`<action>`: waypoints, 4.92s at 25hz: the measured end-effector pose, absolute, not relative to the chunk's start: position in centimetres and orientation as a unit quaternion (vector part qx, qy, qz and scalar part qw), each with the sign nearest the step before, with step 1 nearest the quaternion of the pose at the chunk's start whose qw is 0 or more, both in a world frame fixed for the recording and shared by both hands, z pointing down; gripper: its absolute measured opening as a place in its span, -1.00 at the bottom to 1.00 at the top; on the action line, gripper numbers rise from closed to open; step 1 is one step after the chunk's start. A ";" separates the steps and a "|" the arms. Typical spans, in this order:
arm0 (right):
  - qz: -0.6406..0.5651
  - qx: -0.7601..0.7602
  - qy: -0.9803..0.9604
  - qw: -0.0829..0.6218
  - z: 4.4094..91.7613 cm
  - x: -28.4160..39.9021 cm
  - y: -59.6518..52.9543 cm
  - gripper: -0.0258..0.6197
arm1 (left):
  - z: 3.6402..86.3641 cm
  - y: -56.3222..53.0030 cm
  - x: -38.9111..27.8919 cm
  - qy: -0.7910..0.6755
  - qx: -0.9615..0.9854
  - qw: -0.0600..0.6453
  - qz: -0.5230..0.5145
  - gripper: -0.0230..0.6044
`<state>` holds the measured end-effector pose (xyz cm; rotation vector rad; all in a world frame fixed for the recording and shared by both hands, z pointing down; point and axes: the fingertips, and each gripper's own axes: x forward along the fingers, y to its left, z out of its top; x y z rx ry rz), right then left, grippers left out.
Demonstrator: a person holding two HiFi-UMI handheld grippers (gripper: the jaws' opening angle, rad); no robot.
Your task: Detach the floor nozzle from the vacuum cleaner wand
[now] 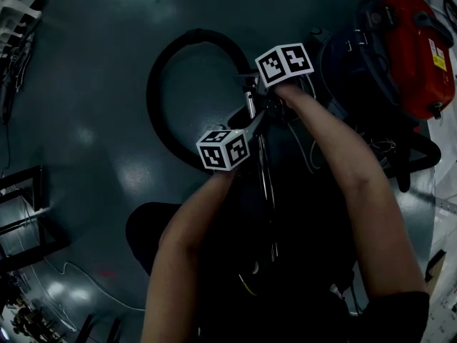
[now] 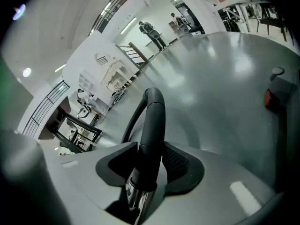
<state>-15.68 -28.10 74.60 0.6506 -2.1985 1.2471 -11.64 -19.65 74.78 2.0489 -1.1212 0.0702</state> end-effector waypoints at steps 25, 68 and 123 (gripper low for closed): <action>0.496 0.256 -0.806 0.194 72.8 -16.8 -29.8 -0.45 | 73.8 -18.4 -12.6 -0.497 0.752 0.434 -0.006 -0.37; 0.453 0.267 -0.806 0.271 76.1 -13.6 -27.7 -0.37 | 80.4 -19.9 -20.7 -0.582 0.670 0.450 0.094 -0.38; 0.029 0.445 -0.885 0.134 62.7 -13.9 -30.5 -0.93 | 63.8 -27.6 -23.2 -0.625 0.776 0.076 0.041 -0.90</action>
